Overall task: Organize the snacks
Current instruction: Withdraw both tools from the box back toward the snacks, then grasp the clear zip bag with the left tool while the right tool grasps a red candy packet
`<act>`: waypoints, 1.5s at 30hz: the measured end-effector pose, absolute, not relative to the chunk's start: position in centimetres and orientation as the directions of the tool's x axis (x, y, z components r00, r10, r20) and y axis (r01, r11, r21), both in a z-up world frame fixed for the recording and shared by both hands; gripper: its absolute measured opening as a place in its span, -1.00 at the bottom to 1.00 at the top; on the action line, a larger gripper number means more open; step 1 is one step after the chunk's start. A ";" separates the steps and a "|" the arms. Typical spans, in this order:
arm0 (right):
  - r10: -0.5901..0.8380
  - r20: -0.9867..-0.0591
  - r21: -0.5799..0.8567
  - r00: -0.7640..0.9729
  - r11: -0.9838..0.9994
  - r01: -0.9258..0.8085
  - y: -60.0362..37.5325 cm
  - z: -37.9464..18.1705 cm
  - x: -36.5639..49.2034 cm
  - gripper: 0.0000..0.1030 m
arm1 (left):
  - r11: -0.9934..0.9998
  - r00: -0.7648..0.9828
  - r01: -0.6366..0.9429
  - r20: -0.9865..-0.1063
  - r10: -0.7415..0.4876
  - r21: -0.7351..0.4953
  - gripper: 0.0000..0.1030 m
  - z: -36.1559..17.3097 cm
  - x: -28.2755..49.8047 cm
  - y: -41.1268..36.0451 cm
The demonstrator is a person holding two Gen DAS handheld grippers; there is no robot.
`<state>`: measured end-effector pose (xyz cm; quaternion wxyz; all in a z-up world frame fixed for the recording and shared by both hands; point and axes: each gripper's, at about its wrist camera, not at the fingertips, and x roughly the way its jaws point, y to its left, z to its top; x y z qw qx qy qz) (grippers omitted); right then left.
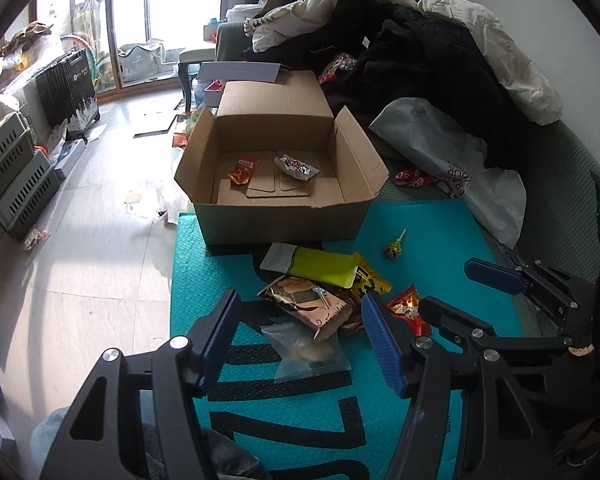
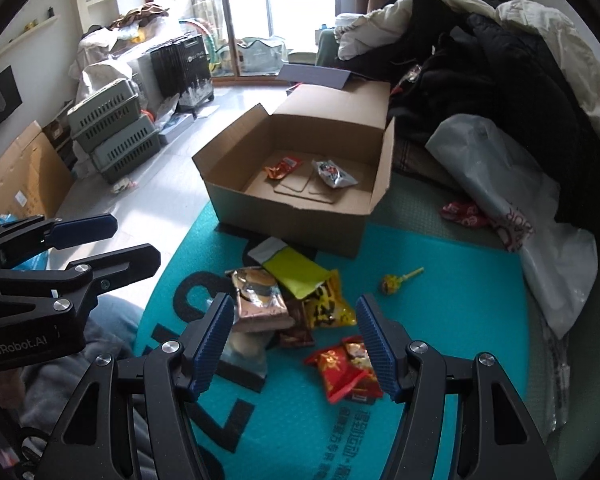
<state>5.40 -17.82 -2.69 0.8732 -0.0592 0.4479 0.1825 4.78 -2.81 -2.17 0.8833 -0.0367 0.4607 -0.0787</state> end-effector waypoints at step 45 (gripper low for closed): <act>0.237 -0.927 0.121 0.290 0.922 -0.367 -20.6 -16.2 7.6 -0.39 | 0.975 0.222 0.029 -0.949 -0.223 -0.222 0.30 -17.4 9.5 -5.1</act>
